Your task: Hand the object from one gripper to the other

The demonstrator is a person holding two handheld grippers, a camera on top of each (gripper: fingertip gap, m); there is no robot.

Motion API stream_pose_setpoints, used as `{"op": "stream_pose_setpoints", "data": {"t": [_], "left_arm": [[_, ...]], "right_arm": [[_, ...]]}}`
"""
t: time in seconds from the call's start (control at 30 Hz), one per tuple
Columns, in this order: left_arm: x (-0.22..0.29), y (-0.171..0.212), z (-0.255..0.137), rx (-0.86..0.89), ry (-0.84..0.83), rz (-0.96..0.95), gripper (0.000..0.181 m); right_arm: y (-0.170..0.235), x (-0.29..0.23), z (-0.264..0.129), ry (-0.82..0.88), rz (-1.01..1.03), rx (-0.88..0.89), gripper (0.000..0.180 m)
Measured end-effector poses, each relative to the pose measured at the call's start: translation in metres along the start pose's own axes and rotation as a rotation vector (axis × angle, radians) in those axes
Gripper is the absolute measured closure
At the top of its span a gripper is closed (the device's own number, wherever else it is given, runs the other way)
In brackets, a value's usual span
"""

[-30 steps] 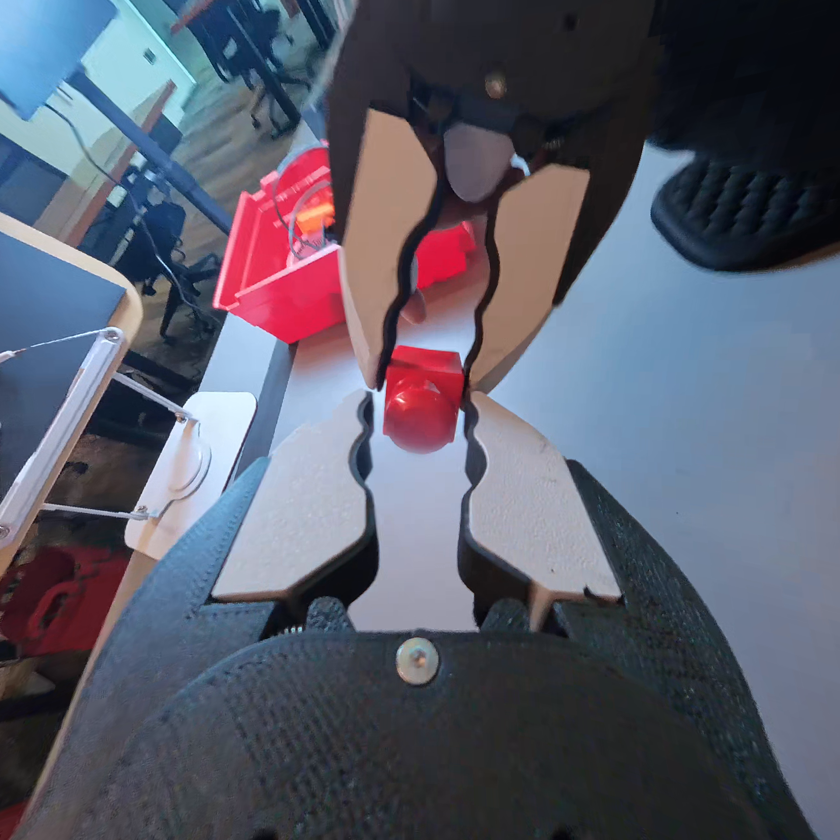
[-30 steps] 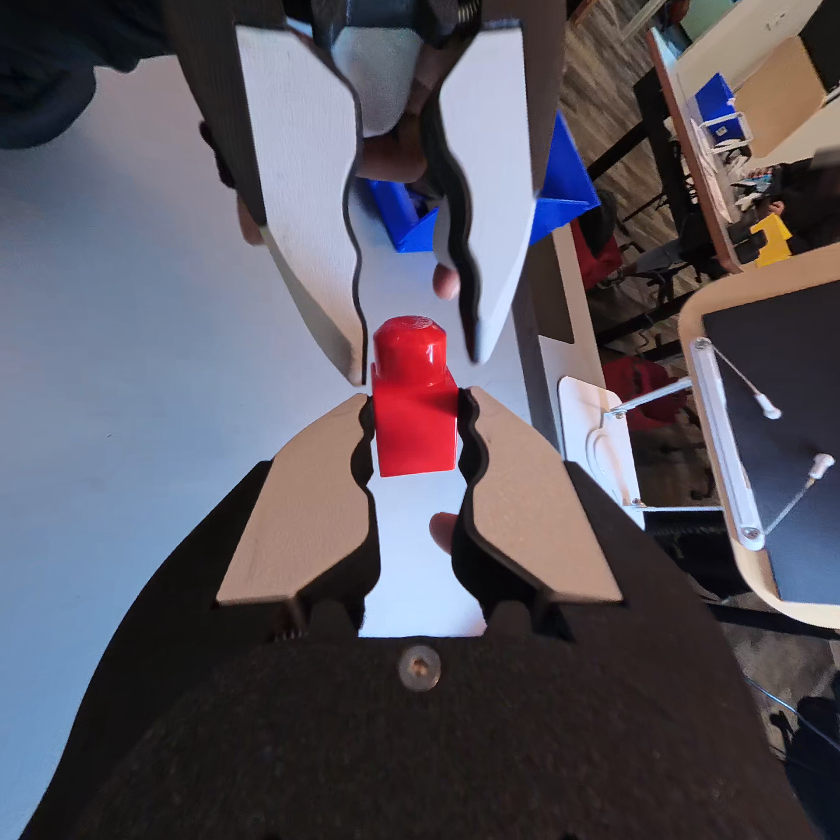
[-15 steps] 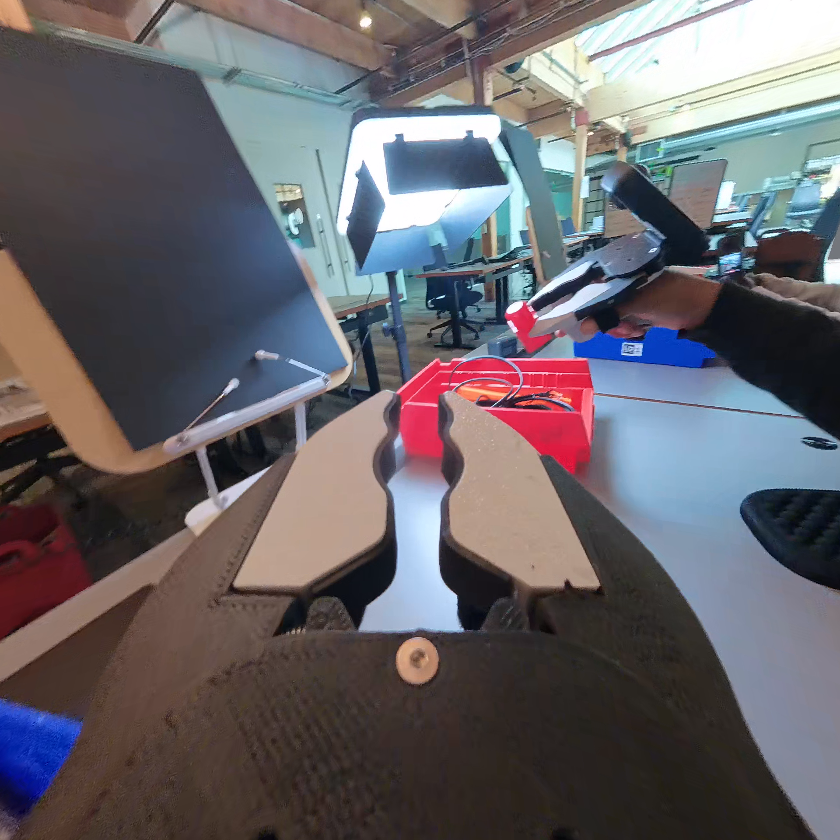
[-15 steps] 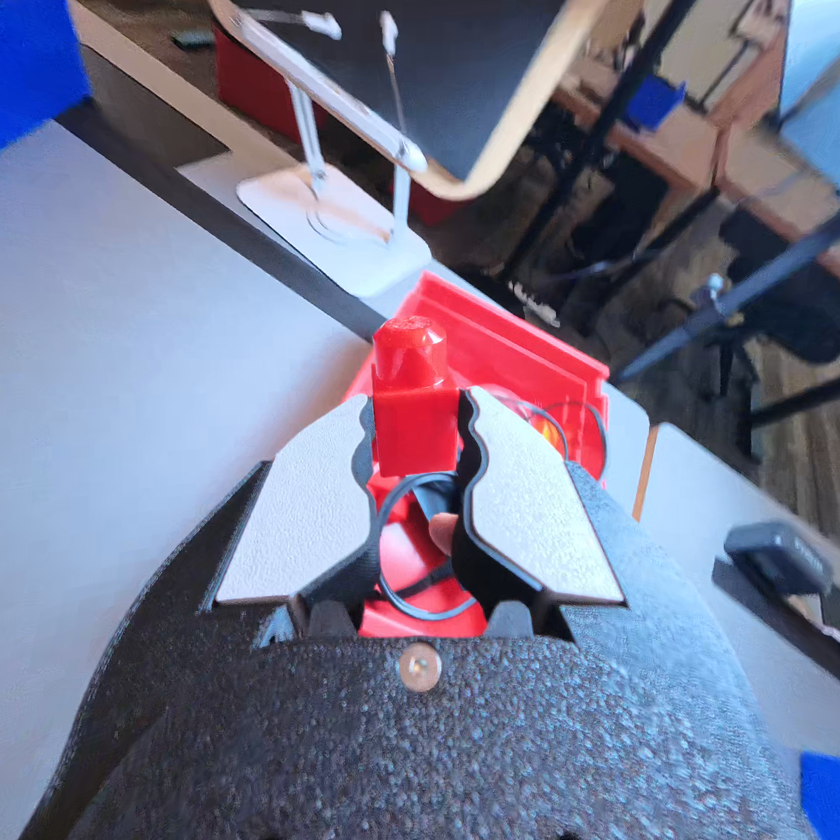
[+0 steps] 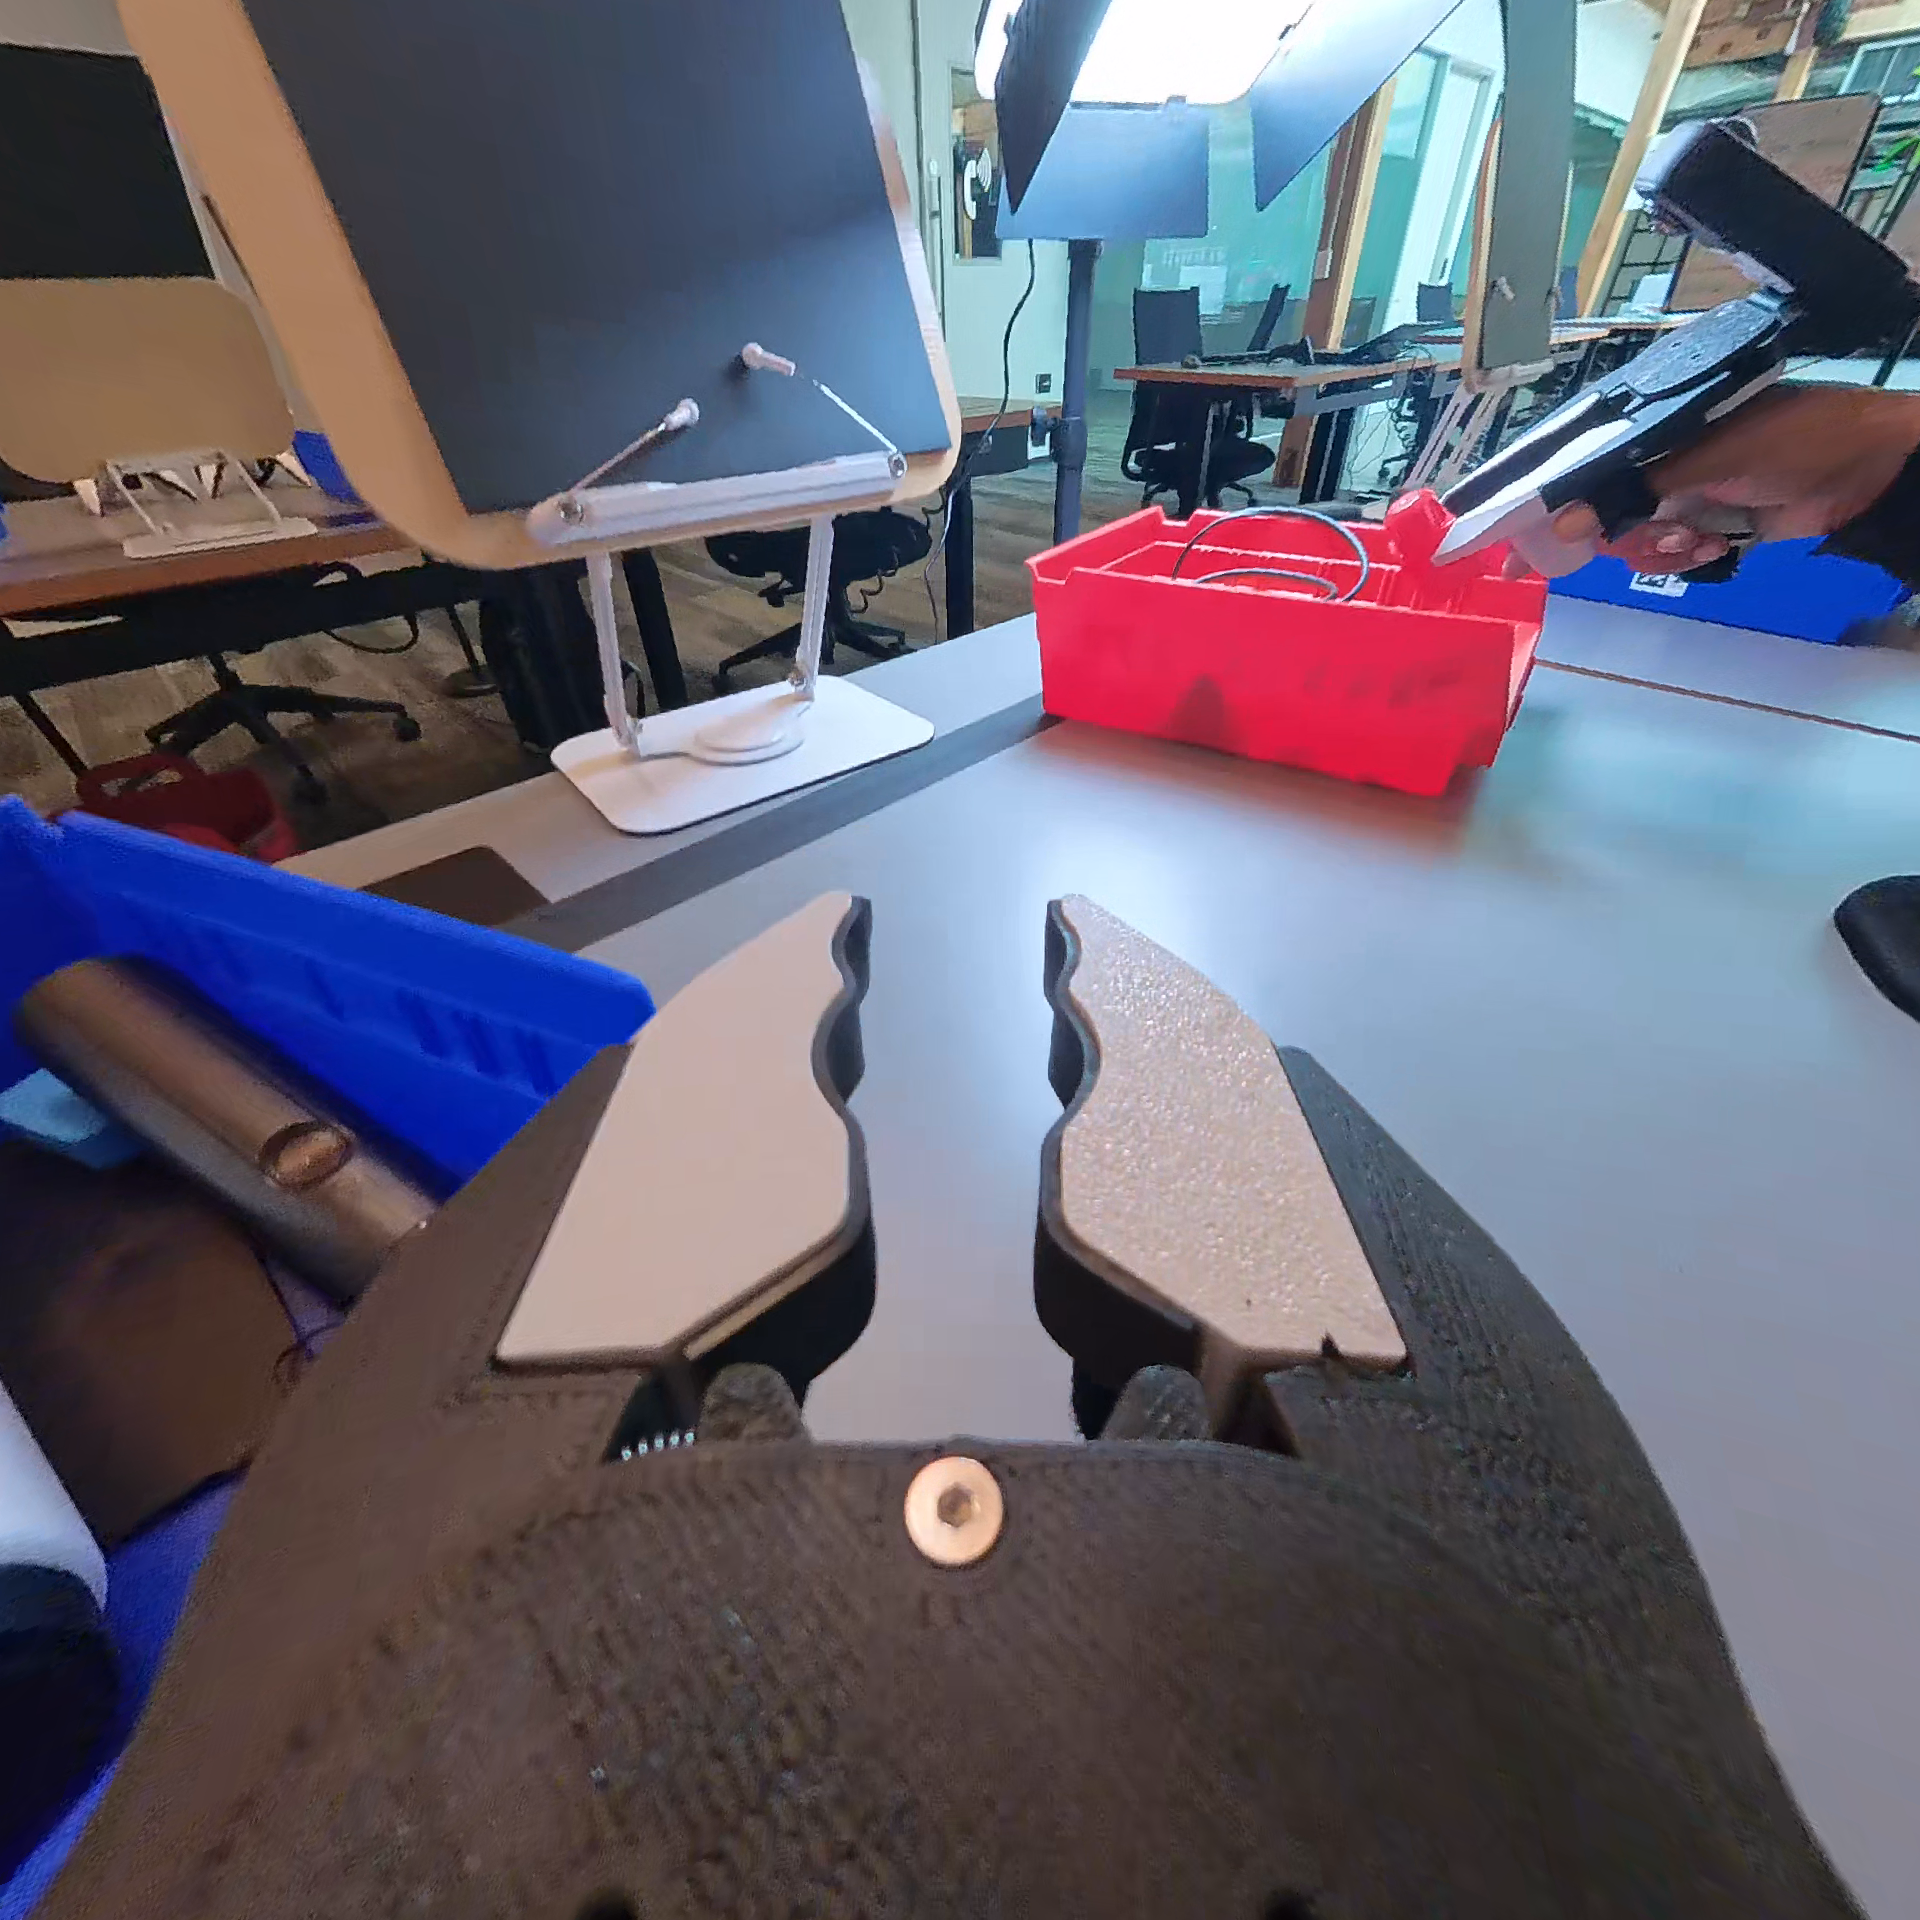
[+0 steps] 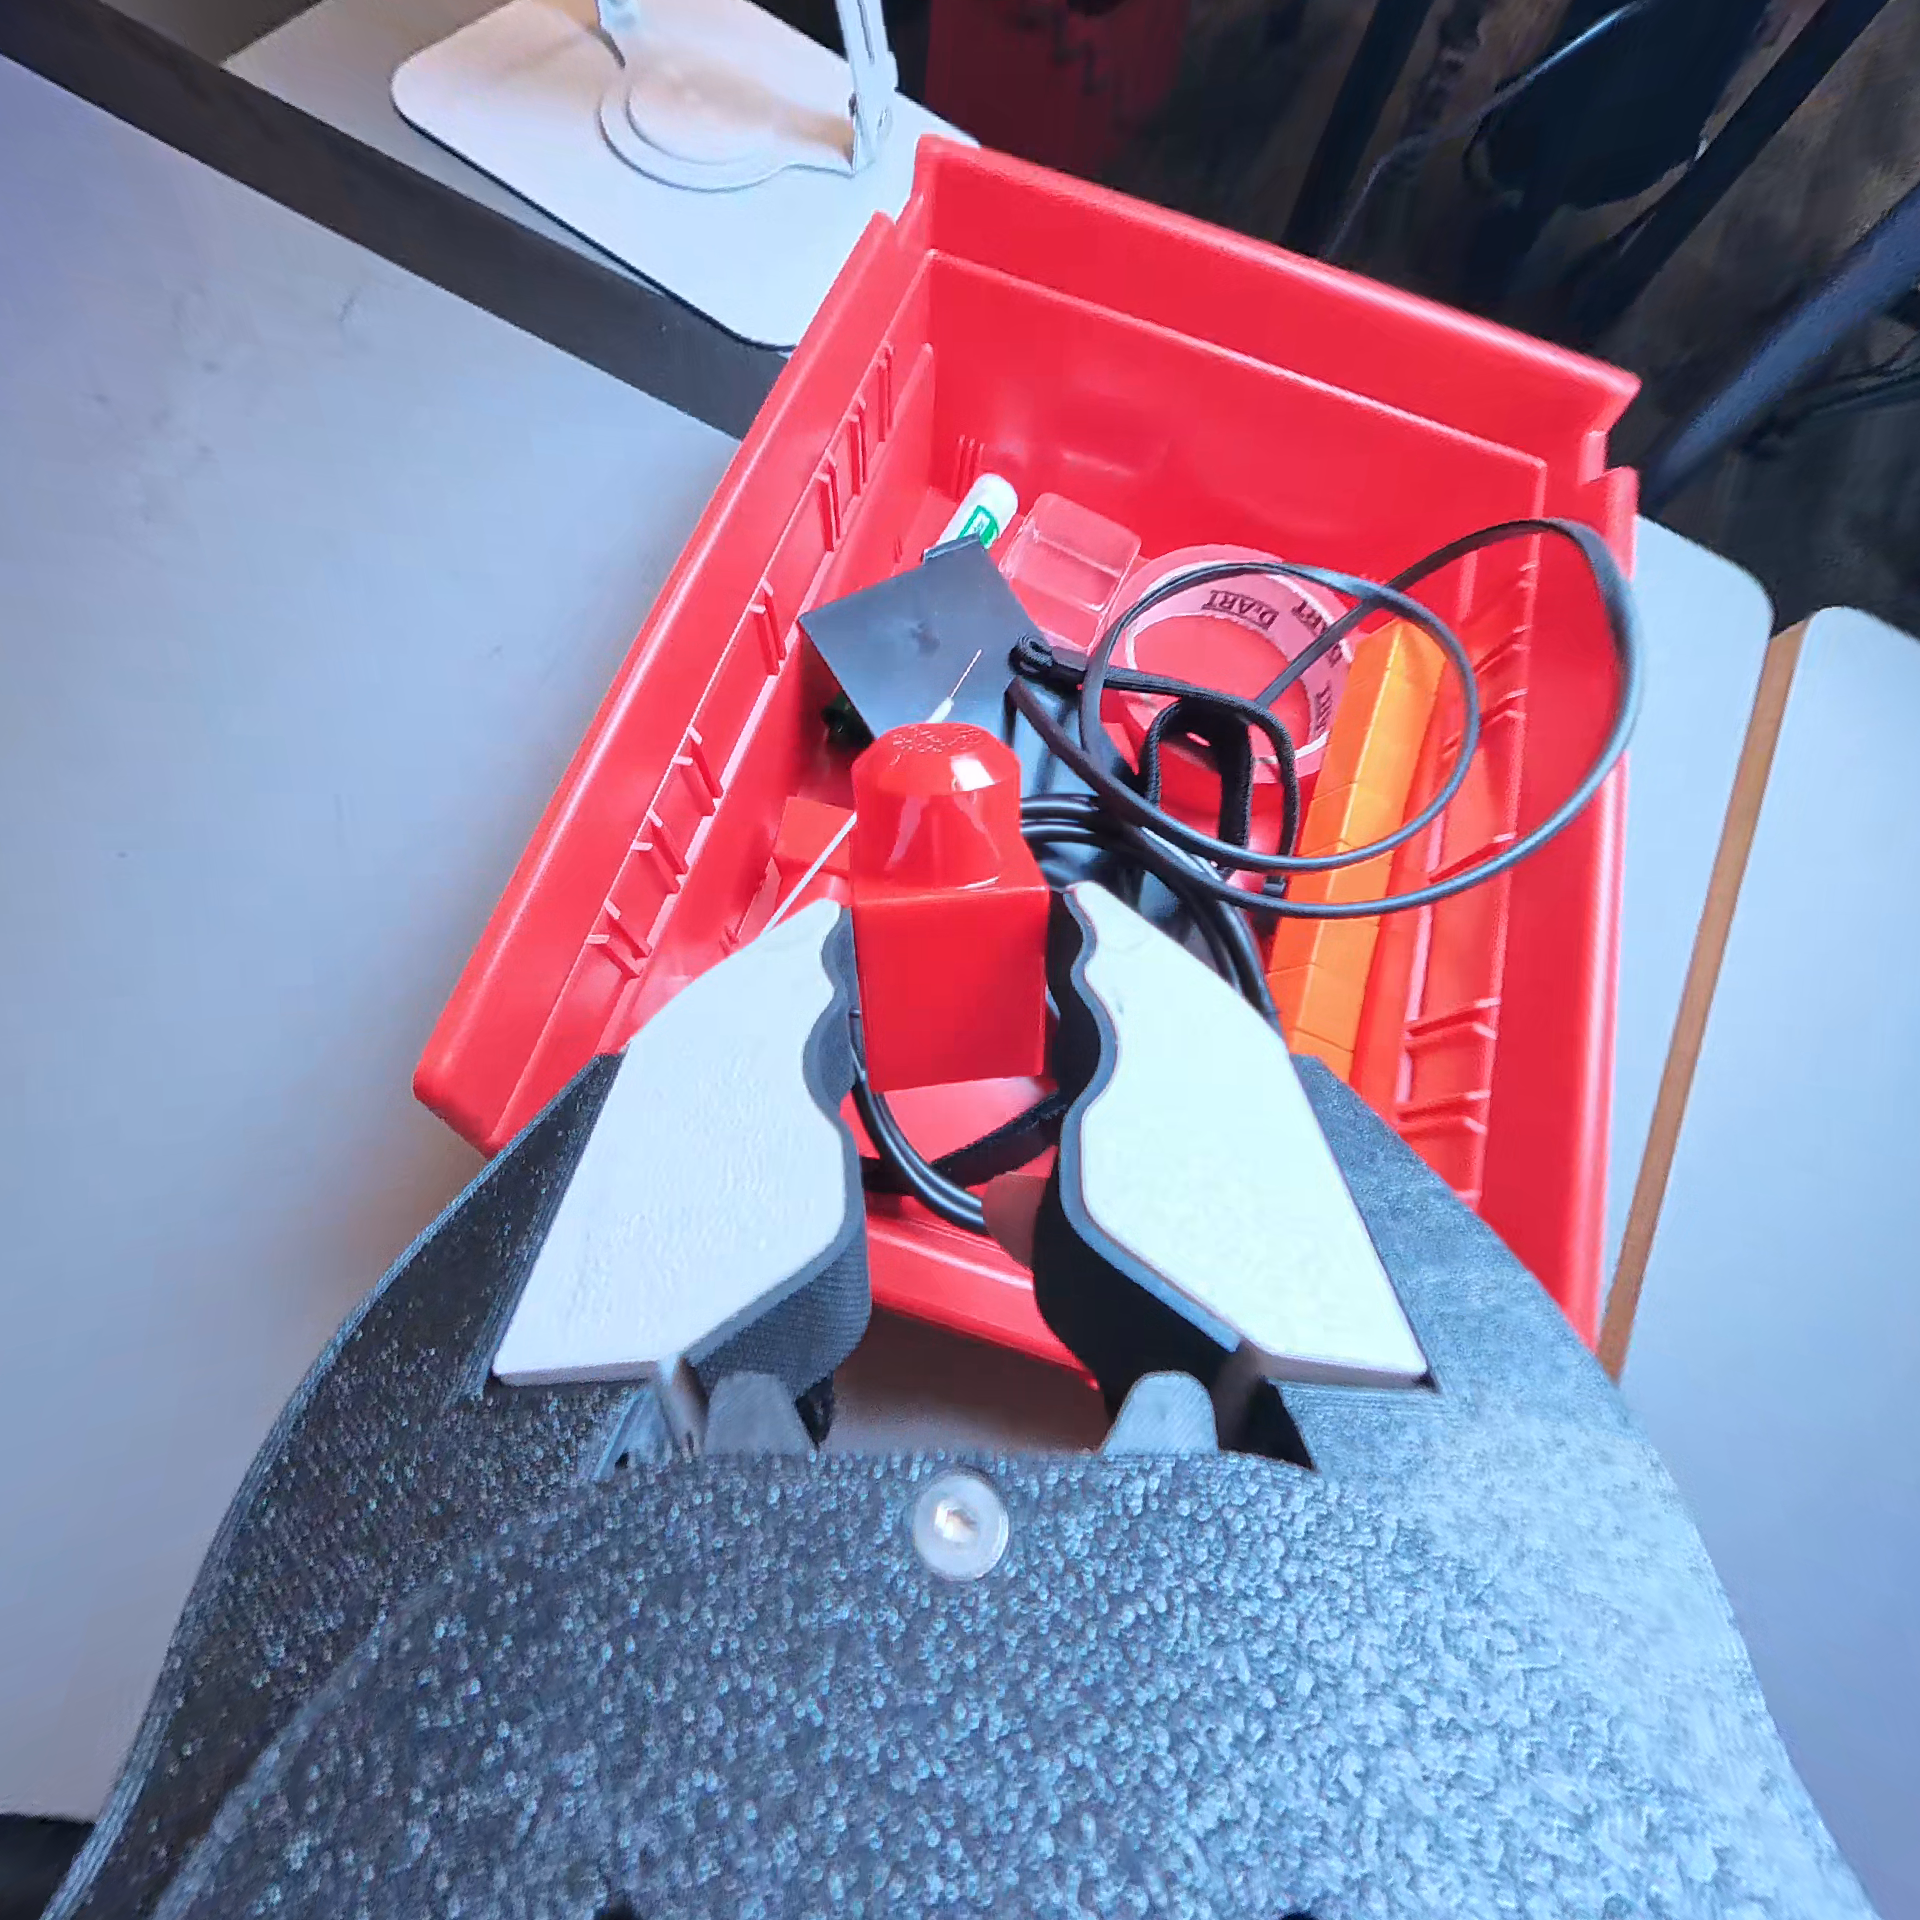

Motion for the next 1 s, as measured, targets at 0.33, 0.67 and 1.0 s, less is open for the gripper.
{"op": "stream_pose_setpoints", "data": {"t": [0.33, 0.67, 1.0], "left_arm": [[-0.012, 0.018, -0.005, 0.004, -0.037, -0.047, 0.143], [-0.026, 0.016, -0.014, 0.028, -0.082, -0.043, 0.144], [-0.044, 0.016, -0.017, 0.041, -0.160, -0.067, 0.144]], "right_arm": [[0.022, 0.005, 0.024, 0.020, 0.073, -0.091, 0.144], [0.017, 0.015, 0.017, 0.094, 0.118, -0.023, 0.132], [-0.051, -0.056, -0.030, 0.028, 0.021, 0.563, 0.136]]}}
Point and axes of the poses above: each gripper's, where its closed fingertips meet, z out along the fingers, y out of its underside, x = y × z across the jaws, the point moved 4 cm from there along -z, back along the fingers, and after that the axes turned 14 degrees about -y, right-handed, at the moved point
